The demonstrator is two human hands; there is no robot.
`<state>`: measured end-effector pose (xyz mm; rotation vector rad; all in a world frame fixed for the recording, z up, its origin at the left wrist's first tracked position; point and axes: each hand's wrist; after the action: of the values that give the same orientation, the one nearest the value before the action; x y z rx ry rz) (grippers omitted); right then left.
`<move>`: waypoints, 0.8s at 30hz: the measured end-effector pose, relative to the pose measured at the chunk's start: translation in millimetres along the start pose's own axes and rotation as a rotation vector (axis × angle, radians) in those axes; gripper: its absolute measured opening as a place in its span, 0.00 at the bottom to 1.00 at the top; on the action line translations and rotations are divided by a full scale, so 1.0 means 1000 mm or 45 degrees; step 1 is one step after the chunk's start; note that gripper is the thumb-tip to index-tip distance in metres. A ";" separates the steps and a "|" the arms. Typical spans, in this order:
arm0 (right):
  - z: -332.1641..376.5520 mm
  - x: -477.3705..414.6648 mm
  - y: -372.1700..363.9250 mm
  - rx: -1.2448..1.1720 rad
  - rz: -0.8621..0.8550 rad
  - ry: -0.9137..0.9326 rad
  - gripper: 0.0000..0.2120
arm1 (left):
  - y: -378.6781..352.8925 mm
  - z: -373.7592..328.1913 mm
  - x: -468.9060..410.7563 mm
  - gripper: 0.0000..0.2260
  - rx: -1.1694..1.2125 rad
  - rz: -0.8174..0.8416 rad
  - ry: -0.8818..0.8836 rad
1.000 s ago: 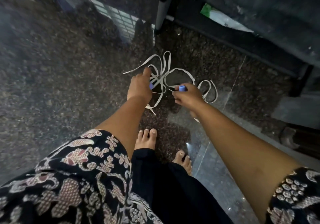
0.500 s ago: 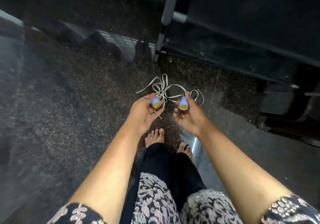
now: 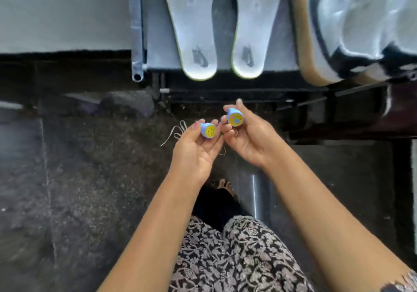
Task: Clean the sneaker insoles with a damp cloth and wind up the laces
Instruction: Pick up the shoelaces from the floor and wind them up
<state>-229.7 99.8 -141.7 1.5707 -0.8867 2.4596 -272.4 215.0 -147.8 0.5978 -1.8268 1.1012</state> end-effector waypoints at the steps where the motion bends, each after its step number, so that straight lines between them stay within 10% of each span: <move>1: 0.007 0.012 0.002 -0.017 -0.009 0.047 0.14 | -0.011 0.003 0.007 0.05 -0.036 0.018 -0.016; 24: 0.236 0.176 0.259 -0.453 -0.493 0.886 0.07 | -0.301 0.232 0.036 0.06 -1.190 0.748 -0.350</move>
<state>-218.8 -275.9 -29.3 0.6165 -0.7414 2.1586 -166.8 -132.8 -31.2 -0.3829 -2.5518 0.3812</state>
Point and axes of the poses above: each hand's wrist, its own x-axis away from the middle knuckle, its own y-axis out of the back of the hand, z = x × y, and after that the axes turned 1 degree about -y, right-handed
